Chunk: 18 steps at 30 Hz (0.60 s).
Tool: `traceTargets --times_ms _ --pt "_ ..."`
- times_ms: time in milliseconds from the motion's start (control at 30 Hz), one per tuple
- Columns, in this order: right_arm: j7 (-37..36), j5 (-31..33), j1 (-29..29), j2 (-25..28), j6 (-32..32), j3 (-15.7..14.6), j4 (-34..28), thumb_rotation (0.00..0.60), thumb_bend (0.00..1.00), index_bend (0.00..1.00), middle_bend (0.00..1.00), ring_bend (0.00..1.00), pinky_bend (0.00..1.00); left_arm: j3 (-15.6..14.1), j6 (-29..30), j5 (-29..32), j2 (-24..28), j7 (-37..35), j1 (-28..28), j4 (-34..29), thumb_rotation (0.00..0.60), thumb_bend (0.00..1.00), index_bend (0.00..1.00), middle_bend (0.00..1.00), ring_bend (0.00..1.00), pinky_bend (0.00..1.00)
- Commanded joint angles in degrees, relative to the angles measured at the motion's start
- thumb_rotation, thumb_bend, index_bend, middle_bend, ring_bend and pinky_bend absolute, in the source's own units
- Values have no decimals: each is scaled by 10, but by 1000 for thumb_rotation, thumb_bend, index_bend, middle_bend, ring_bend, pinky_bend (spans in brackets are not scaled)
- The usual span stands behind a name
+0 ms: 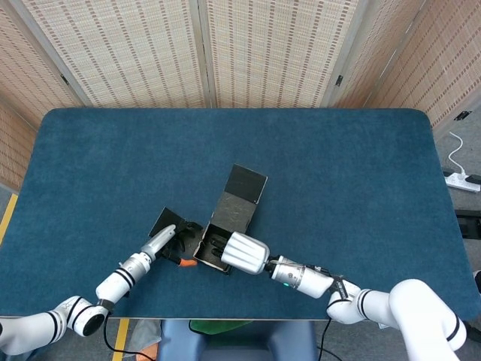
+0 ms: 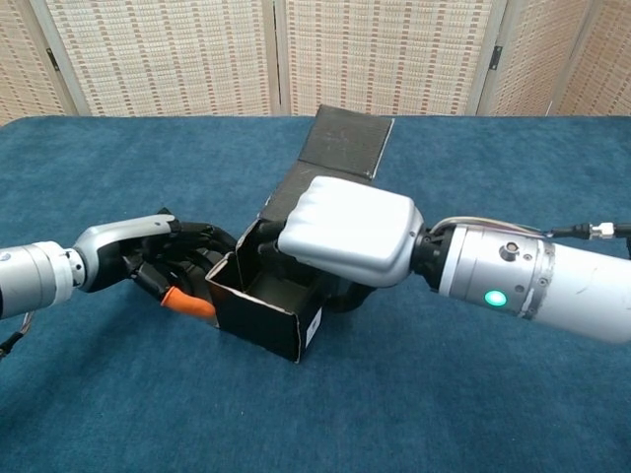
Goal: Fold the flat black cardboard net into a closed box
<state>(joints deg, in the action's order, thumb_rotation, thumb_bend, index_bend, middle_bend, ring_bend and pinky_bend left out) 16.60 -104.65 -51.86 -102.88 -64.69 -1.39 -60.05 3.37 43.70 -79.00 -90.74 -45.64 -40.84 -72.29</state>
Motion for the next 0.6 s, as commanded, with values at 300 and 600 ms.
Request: traceTargets --times_ms 300,600 --pt "-24 73 74 105 -44 7 -163 600 31 0 99 708 1000 11 59 5 33 55 33 -48 600 171 50 2 2 267" --pt "-117 234 178 180 -17 -19 -335 600 31 0 167 708 1000 5 120 -18 82 52 70 -104 600 170 43 0 0 228"
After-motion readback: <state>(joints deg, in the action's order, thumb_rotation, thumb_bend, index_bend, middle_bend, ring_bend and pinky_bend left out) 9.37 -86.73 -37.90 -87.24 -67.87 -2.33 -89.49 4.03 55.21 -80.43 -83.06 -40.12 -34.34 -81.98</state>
